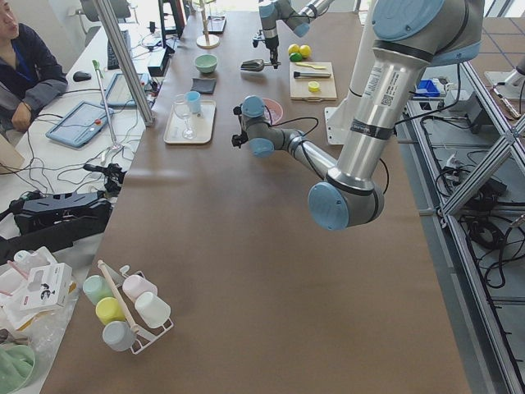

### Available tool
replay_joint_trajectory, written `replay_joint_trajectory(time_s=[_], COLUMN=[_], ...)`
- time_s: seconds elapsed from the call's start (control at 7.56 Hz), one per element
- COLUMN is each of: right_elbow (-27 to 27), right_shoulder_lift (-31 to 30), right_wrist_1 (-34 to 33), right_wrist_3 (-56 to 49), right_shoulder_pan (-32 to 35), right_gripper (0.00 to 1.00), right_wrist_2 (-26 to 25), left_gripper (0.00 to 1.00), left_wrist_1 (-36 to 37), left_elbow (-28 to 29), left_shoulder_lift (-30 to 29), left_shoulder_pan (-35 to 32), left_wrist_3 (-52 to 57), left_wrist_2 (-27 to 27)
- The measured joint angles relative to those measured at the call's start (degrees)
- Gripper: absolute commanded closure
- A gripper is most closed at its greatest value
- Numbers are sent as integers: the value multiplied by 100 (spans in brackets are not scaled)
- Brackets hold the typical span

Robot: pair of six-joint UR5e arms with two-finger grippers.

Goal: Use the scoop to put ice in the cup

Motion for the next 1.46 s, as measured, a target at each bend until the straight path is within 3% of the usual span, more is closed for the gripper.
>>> replay_joint_trajectory(time_s=[0.26,0.53,0.79,1.19,1.46], right_elbow=[317,979,1604,1888,2222], right_shoulder_lift=[40,410,977,1111,1329], right_wrist_1=[-116,-1024,-2520,-3199,-4073], right_wrist_3=[-143,-666,-1877,-3754,-5113], right_shoulder_pan=[125,155,169,176,176], right_gripper=[100,100,100,100,100], right_wrist_2=[-127,-466,-705,-794,-1073], left_gripper=[2,2,2,2,2], left_wrist_1=[-534,-1069,-1304,-1382,-1393], left_elbow=[492,935,1100,1127,1124], left_shoulder_lift=[-284,-528,-651,-671,-674], left_shoulder_pan=[59,154,254,353,394], left_wrist_3=[646,1124,1277,1284,1258], left_wrist_2=[-30,-35,-39,-403,-557])
